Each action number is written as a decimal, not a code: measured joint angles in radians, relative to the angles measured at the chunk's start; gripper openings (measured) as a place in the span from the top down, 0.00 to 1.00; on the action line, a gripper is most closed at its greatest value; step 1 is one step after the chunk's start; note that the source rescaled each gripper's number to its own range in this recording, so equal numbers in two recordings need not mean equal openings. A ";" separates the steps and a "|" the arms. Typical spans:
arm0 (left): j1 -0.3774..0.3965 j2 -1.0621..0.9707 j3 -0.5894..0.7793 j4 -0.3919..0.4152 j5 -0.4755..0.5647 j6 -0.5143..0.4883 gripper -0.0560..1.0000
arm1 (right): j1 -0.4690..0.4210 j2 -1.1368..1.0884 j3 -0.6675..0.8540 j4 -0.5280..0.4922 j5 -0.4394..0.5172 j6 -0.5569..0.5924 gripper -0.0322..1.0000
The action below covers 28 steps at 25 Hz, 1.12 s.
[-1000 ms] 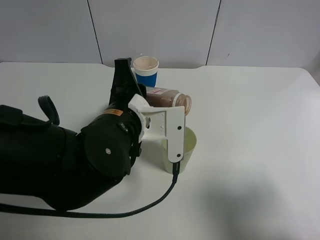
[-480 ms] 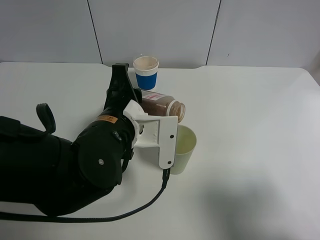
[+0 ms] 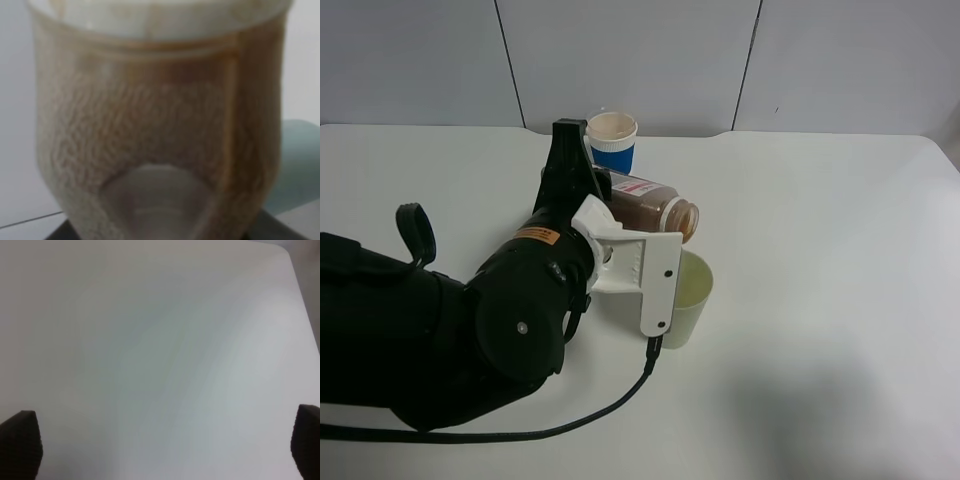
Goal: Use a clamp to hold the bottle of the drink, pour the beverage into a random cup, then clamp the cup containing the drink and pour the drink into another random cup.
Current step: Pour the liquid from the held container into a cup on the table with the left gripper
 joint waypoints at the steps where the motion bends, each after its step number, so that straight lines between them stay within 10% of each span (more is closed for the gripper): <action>1: 0.000 0.000 0.005 0.007 -0.005 0.000 0.93 | 0.000 0.000 0.000 0.000 0.000 0.000 0.00; 28: 0.019 0.000 0.023 0.072 -0.017 0.000 0.93 | 0.000 0.000 0.000 0.000 0.000 0.000 0.00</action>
